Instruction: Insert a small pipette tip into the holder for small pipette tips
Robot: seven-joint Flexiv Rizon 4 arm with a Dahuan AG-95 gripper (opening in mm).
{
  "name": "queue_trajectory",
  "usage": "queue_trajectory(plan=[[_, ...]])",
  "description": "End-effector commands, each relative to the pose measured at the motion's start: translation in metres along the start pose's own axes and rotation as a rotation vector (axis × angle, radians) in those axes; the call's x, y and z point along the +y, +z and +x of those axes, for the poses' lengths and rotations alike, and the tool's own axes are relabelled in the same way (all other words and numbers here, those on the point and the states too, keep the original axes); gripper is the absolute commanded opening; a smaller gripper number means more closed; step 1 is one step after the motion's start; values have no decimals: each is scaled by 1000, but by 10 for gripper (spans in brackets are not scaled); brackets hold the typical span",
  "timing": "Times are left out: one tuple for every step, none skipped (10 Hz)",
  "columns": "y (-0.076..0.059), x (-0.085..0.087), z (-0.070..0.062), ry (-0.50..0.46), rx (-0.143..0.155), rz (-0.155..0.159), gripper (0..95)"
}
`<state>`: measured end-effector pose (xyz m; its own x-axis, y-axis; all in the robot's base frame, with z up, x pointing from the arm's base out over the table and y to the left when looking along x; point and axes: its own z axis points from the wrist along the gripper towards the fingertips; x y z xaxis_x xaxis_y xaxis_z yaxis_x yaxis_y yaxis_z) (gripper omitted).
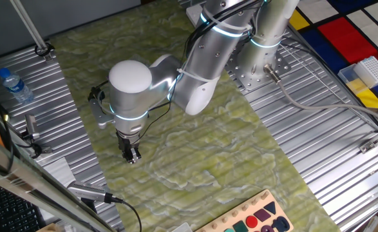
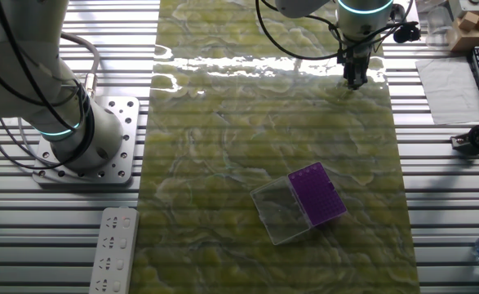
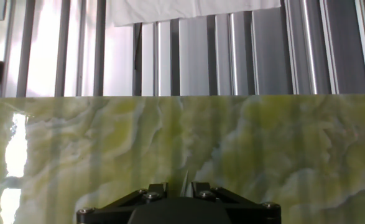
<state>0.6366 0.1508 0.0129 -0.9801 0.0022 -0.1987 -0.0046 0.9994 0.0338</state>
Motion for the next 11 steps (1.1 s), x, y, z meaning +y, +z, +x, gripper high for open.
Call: queue_trajectory(plan=[[0, 0, 1, -2, 2, 1, 190], [0, 0, 1, -2, 2, 1, 190], [0, 0, 4, -5, 2, 4, 190], [0, 0, 5, -6, 2, 4, 190], [0, -1, 6, -8, 3, 4, 190], [0, -1, 7, -9, 3, 5, 190], [0, -1, 9, -9, 2, 5, 190], [0, -1, 10, -10, 2, 6, 190], [0, -1, 10, -10, 1, 5, 190], [0, -1, 10, -10, 1, 6, 0], [0, -1, 10, -9, 1, 6, 0]])
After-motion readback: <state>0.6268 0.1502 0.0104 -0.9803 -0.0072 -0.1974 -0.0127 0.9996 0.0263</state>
